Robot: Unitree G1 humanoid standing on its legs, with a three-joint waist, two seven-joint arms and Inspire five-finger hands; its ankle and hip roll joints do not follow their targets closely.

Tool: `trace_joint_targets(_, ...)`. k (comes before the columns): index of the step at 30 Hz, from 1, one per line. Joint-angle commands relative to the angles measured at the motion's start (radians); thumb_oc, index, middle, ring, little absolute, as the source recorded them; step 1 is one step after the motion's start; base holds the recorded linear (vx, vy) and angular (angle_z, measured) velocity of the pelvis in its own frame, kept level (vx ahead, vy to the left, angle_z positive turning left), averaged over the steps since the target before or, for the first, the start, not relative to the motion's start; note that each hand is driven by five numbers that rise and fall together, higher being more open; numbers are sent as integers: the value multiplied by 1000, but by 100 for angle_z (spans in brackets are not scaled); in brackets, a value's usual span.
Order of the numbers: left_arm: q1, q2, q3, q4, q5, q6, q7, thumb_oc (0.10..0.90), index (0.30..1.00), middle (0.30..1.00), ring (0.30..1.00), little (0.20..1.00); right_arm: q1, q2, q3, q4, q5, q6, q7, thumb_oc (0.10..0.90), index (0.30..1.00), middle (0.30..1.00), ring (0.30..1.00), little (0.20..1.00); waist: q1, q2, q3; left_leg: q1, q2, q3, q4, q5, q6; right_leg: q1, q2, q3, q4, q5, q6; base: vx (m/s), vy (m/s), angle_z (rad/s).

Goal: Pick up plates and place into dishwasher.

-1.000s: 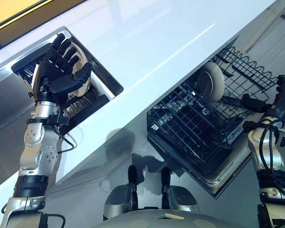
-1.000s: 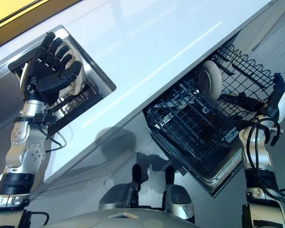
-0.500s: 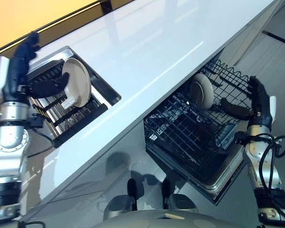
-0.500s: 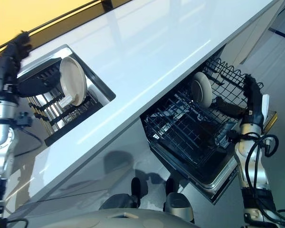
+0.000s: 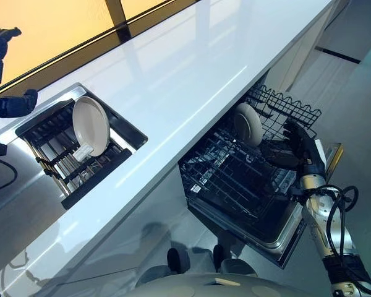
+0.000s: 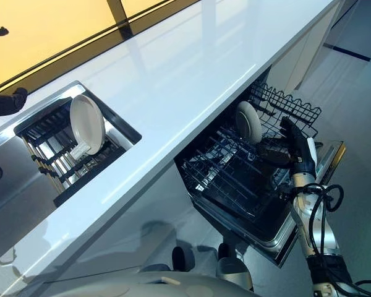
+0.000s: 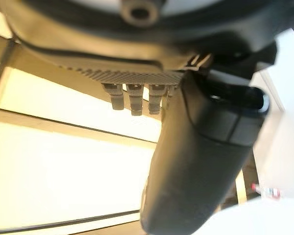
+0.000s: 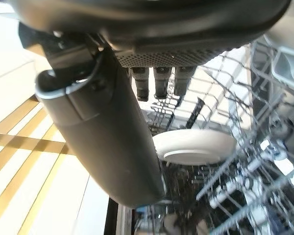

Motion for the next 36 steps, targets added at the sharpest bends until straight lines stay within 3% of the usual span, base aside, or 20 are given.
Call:
trace_joint_targets(1, -137, 123, -21, 89, 81, 46, 50, 800, 900, 900, 900, 900, -91, -68, 12, -146, 63, -155, 48, 800, 900, 900, 900, 900, -16, 23, -86, 44, -89, 22, 8, -145, 52, -15, 31, -24, 99, -112, 66, 21, 25, -6)
trace_joint_targets(10, -254, 134, -209, 99, 232, 111, -62, 800, 900, 900, 900, 900, -100, -66, 51, -212, 83, -148, 80, 800, 900, 900, 900, 900, -34, 25, -89, 44, -95, 31, 8, -149, 61, -26, 36, 0, 99, -105, 72, 17, 24, -9)
trace_joint_targets(19, -332, 131, -337, 119, 337, 120, -126, 800, 900, 900, 900, 900, -106, -64, 59, -248, 116, -161, 54, 800, 900, 900, 900, 900, -45, 28, -88, 42, -101, 35, 9, -152, 69, -38, 39, 24, 104, -97, 78, 17, 20, -9)
trace_joint_targets(25, -352, 132, -399, 142, 438, 104, -171, 800, 900, 900, 900, 900, -106, -59, 51, -280, 138, -186, 50, 800, 900, 900, 900, 900, -55, 32, -83, 43, -104, 42, 10, -156, 73, -45, 38, 35, 109, -93, 83, 14, 26, -6)
trace_joint_targets(31, -430, 174, -511, 154, 558, 50, -296, 800, 900, 900, 900, 900, -116, -78, 57, -287, 133, -186, 22, 800, 900, 900, 900, 900, -62, 39, -82, 40, -107, 48, 11, -156, 74, -54, 37, 43, 112, -89, 90, 15, 19, -8)
trace_joint_targets(33, -469, 201, -558, 151, 592, 24, -397, 644, 766, 766, 766, 744, -122, -87, 59, -285, 134, -181, 11, 800, 900, 900, 900, 900, -63, 45, -81, 39, -108, 48, 11, -157, 75, -56, 37, 44, 110, -87, 91, 5, 8, -2)
trace_joint_targets(34, -475, 202, -563, 150, 595, 24, -406, 644, 766, 766, 766, 744, -122, -87, 58, -285, 133, -181, 10, 800, 900, 900, 900, 900, -62, 44, -81, 39, -108, 48, 12, -157, 75, -56, 36, 44, 110, -87, 91, 0, 0, 0)
trace_joint_targets(35, -488, 213, -578, 151, 608, 11, -439, 473, 620, 620, 620, 573, -123, -91, 58, -286, 133, -178, 6, 800, 900, 900, 900, 900, -63, 46, -79, 39, -108, 47, 12, -158, 76, -56, 37, 45, 110, -86, 91, 0, 0, 0)
trace_joint_targets(36, -503, 225, -595, 149, 609, 3, -472, 443, 594, 594, 594, 543, -126, -95, 59, -286, 135, -176, 1, 800, 900, 900, 900, 900, -63, 48, -79, 38, -109, 46, 12, -158, 76, -56, 38, 45, 110, -86, 92, 0, 0, 0)
